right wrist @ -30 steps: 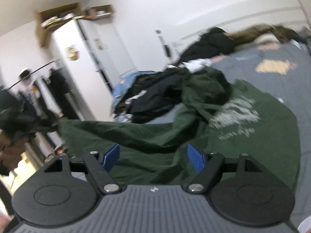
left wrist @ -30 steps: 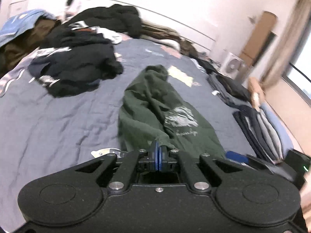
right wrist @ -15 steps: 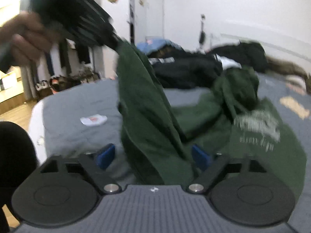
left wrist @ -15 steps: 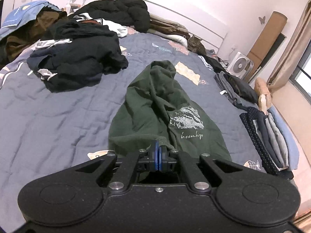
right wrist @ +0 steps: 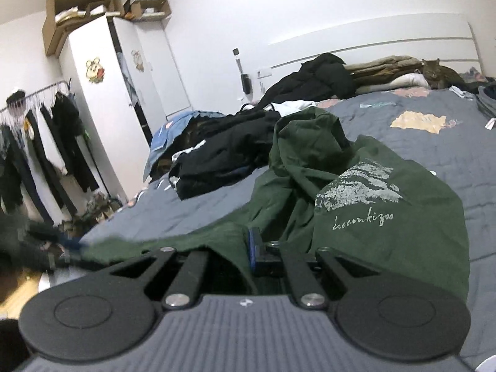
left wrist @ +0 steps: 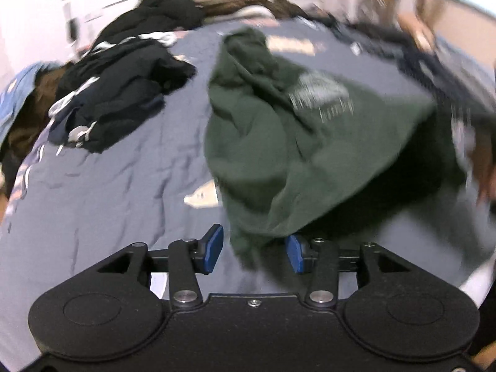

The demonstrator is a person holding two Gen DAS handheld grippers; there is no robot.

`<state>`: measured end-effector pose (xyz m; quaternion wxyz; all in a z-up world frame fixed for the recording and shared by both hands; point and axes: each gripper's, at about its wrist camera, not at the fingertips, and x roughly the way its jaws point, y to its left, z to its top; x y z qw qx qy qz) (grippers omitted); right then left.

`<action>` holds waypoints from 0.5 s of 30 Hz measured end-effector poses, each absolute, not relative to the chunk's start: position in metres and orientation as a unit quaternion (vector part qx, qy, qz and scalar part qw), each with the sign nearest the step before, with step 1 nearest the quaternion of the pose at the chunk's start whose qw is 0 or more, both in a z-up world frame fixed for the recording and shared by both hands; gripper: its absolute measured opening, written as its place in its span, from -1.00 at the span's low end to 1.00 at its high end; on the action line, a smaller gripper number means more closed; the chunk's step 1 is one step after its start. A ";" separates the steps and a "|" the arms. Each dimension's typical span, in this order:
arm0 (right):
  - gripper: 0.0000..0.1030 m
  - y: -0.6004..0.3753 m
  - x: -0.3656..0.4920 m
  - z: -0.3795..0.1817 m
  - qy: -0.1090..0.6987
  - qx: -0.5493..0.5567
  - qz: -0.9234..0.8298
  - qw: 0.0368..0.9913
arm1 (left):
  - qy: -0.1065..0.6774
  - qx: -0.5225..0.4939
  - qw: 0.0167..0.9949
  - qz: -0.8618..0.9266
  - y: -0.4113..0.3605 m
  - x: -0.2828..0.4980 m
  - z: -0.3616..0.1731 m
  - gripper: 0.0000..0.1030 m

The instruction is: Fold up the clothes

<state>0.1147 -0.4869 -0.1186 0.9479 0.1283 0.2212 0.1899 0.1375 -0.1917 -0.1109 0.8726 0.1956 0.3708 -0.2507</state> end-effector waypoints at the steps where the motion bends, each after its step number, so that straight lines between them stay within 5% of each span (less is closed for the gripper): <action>1: -0.90 -0.488 0.115 -0.118 0.220 0.131 0.189 0.948 | 0.361 0.232 0.866 -0.257 -0.195 0.135 -0.117 -0.14; 15: -0.90 -0.496 0.121 -0.122 0.228 0.134 0.188 0.946 | 0.196 0.589 0.694 -0.366 -0.230 0.111 -0.177 -0.14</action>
